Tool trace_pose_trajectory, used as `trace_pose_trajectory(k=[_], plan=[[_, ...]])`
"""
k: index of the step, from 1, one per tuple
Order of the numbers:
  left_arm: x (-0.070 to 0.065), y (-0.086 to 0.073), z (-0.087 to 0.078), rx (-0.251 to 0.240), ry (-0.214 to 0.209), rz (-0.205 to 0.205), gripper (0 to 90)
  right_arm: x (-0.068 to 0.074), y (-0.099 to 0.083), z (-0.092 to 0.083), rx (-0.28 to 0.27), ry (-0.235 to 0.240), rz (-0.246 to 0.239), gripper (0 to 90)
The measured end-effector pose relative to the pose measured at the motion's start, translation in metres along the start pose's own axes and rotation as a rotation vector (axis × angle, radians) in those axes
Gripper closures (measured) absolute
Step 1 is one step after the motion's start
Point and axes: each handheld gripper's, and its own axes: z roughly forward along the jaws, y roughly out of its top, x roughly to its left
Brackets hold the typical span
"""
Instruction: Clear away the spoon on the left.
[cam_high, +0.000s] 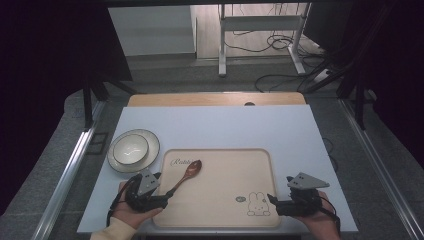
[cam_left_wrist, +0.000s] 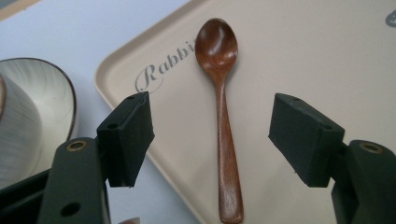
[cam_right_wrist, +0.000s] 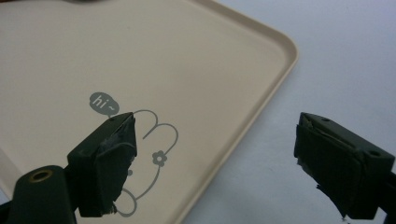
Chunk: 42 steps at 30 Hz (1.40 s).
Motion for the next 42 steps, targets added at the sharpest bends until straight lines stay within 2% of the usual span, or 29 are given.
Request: trace_pose_trajectory(k=[7, 10, 13, 15, 24, 42], plan=[[0.003, 0.001, -0.014, -0.045, 0.02, -0.006, 29.4, -0.001, 0.0, 0.0, -0.001, -0.001, 0.001, 13.2], [0.005, -0.001, -0.021, -0.063, 0.034, -0.02, 29.0, -0.001, 0.0, -0.001, -0.003, -0.002, 0.001, 13.2], [0.01, -0.006, -0.033, -0.085, 0.056, -0.056, 28.7, -0.001, 0.0, -0.001, -0.007, -0.004, 0.002, 13.2], [0.011, -0.008, -0.035, -0.092, 0.062, -0.06, 28.7, -0.002, 0.0, -0.001, -0.006, -0.007, 0.005, 13.2], [0.02, -0.018, -0.045, -0.097, 0.093, -0.105, 28.5, -0.004, 0.0, -0.001, -0.009, -0.013, 0.013, 13.2], [0.02, -0.022, -0.045, -0.085, 0.091, -0.102, 28.5, -0.005, 0.0, -0.001, -0.013, -0.018, 0.018, 13.2]])
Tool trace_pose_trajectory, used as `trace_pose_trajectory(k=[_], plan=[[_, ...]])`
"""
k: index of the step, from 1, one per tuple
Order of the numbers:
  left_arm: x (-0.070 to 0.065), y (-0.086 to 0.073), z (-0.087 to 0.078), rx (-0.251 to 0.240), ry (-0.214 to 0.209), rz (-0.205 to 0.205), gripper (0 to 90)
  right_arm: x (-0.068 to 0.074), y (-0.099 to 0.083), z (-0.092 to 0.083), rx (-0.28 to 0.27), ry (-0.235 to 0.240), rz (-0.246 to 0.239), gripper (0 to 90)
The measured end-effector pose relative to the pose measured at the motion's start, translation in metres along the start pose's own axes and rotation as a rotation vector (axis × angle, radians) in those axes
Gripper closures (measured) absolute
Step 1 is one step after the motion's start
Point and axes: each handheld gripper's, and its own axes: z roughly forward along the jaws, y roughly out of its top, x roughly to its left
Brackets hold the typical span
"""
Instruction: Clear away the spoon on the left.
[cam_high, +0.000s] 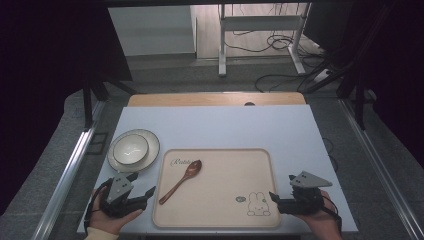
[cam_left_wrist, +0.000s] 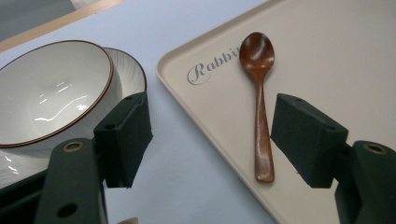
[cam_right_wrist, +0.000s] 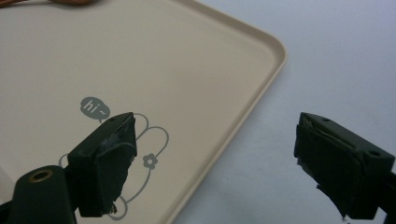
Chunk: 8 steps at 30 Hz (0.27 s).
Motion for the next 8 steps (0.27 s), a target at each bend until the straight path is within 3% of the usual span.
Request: trace_pose_trajectory(k=[8], plan=[[-0.0006, 0.0006, 0.0004, 0.0, -0.002, 0.006, 28.5, -0.0003, -0.0002, 0.0003, 0.0, 0.0, 0.001, 13.2]])
